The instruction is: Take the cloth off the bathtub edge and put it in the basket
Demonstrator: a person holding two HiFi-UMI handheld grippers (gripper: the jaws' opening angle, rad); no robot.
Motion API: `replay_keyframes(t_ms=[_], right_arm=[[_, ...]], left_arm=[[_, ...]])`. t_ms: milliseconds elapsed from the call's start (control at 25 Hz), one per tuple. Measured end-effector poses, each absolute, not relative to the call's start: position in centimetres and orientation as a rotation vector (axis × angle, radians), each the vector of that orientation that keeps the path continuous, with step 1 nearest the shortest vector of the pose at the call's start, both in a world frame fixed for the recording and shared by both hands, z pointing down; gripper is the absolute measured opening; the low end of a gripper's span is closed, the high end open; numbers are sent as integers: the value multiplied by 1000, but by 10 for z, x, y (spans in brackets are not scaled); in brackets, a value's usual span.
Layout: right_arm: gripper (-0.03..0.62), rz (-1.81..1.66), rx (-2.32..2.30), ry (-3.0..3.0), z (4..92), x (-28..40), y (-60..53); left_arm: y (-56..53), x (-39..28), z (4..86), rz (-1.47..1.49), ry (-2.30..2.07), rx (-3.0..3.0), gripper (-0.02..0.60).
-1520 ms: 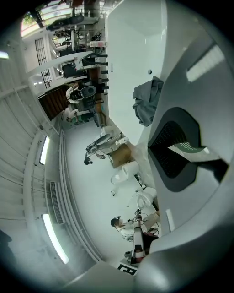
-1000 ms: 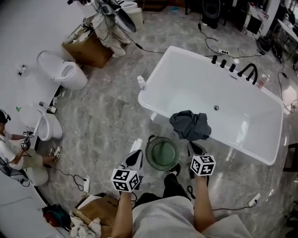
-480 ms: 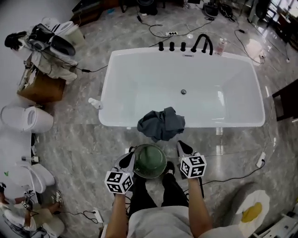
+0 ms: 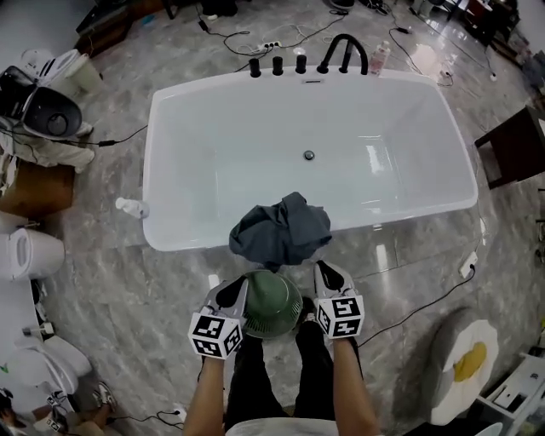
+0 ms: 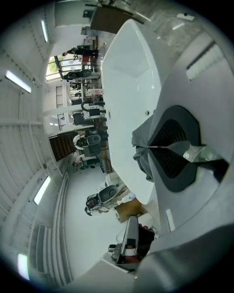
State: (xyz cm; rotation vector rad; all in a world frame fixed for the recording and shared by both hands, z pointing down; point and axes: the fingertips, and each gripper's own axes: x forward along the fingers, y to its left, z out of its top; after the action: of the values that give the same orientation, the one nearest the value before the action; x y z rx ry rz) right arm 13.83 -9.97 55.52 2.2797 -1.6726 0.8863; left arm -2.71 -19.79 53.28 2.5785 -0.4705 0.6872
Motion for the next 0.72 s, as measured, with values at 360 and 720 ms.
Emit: replay_keyframes(t_ms=[360,720], right_arm=[[149,529,1930,-1707,623,123,-167],[573,176,1104,-1611,705,104,-221]], left_arm=[[-217,-32,618,626,-521,2475,57],[-227,-38,649,617,-467,2483,57]])
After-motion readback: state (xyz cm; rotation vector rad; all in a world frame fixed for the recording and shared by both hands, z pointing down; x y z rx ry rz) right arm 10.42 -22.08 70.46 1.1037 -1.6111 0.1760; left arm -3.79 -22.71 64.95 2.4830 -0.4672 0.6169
